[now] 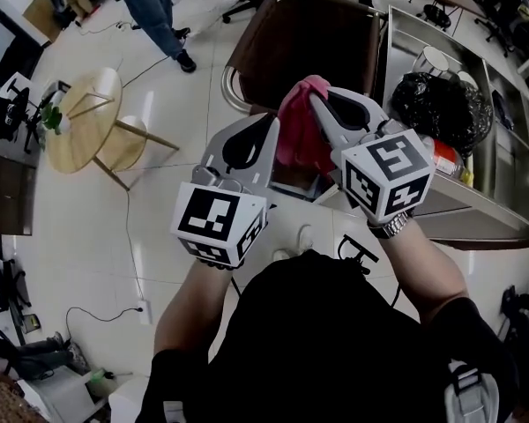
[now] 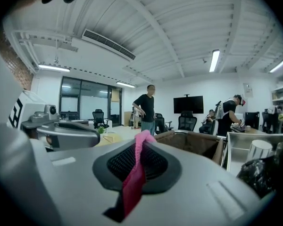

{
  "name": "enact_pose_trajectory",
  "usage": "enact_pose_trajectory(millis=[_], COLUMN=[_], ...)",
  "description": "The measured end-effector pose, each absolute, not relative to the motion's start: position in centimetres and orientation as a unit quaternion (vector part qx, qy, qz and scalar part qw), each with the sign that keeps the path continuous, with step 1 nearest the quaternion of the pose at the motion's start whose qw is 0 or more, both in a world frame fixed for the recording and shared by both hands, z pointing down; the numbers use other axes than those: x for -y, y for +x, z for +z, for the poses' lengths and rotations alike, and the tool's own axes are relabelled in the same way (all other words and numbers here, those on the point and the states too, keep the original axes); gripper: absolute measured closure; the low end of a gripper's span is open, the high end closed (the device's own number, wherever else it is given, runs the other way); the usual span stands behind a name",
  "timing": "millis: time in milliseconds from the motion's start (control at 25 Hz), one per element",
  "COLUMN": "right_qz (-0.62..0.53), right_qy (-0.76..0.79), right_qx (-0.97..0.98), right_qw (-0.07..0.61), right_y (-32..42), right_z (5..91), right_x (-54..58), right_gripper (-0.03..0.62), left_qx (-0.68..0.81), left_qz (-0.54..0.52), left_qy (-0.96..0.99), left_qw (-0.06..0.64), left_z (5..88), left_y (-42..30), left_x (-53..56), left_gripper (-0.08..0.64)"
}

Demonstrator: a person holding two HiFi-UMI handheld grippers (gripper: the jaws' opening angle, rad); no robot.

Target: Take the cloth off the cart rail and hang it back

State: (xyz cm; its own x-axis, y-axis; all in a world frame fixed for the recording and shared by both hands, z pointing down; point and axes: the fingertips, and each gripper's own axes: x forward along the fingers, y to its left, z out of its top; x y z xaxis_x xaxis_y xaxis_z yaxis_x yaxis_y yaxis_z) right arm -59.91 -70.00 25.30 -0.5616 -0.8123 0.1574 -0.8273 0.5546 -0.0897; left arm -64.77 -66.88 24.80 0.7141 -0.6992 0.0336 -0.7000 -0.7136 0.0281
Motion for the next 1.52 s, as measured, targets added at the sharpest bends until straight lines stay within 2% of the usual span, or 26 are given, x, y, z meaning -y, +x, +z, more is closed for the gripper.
enact_pose_trajectory(millis=[80, 160, 400, 680, 960, 1080, 1520], right_qz=[0.089, 0.100, 0.142, 0.180, 0.162, 0.148, 0.085], right_qy=[0.467, 0.469, 0.451, 0.449, 0.413, 0.425, 0.495], right_qx=[0.877, 0.875, 0.878, 0.874, 0.882, 0.874, 0.854], right_qw=[0.064, 0.072, 0.079, 0.053, 0.158, 0.181, 0.135], right_y=[-60.3, -60.3, -60.8, -60.4, -60.7, -59.5, -58.2], right_z=[26.2, 27.0, 28.4, 26.9, 26.6, 25.6, 21.5], right_x=[71.5, 72.9, 74.1, 74.9, 74.7, 74.9, 72.3], right_gripper=[0.574, 0.511, 0.429, 0.426, 0.425, 0.425, 0.422], left_qx=[0.378, 0.378, 0.375, 0.366, 0.357, 0.350, 0.328], left_qz=[0.011, 0.012, 0.014, 0.014, 0.004, -0.002, -0.017], left_qy=[0.925, 0.925, 0.926, 0.930, 0.933, 0.936, 0.944], left_qw=[0.023, 0.028, 0.038, 0.041, 0.040, 0.038, 0.038], left_z=[25.0, 25.4, 27.0, 27.5, 26.6, 26.4, 24.5], left_y=[-65.1, -65.2, -64.7, -64.1, -64.3, -64.3, -65.0], left_x=[68.2, 69.6, 71.4, 72.1, 71.9, 71.6, 70.1], left_gripper=[0.557, 0.557, 0.557, 0.557, 0.557, 0.557, 0.557])
